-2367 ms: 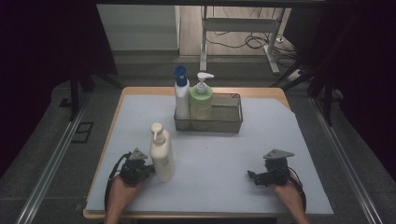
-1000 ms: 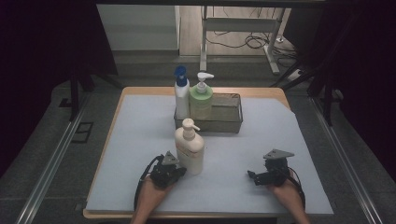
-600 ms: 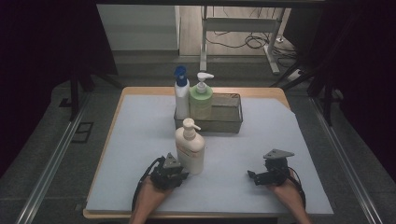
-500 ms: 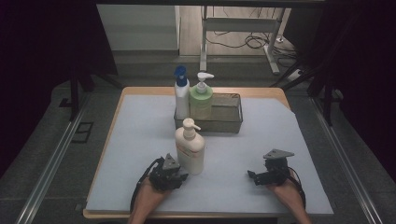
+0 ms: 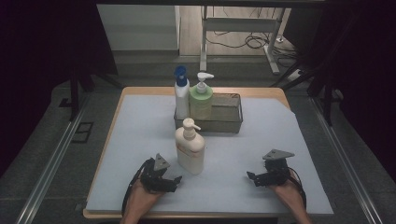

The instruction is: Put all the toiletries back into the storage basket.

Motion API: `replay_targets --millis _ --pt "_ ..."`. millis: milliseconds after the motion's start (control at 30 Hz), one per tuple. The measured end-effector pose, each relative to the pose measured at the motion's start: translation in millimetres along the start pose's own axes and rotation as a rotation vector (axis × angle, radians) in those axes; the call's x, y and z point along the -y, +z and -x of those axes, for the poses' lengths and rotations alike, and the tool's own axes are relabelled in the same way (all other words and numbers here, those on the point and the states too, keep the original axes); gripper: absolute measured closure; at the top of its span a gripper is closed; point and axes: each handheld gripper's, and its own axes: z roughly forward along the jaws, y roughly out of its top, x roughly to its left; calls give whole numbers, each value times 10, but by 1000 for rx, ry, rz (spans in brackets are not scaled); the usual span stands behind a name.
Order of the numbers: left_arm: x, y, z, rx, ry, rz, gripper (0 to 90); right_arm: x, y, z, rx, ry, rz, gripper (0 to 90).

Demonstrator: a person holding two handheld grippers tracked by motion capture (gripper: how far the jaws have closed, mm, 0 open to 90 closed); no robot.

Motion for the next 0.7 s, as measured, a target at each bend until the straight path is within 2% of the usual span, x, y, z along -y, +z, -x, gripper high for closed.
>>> replay_targets --millis 200,367,500,700 --pt "94 -81 -133 -41 -42 14 120 -50 -39 -59 -48 -19 28 0" --pt "169 -140 -249 -55 -70 20 118 -110 -58 -125 -67 -20 38 5" --pt "227 -135 -324 -69 -87 16 118 -183 -65 -198 -81 -40 50 8" --pt "243 -104 -322 -84 -78 4 119 -306 -76 -317 -114 -60 74 10"
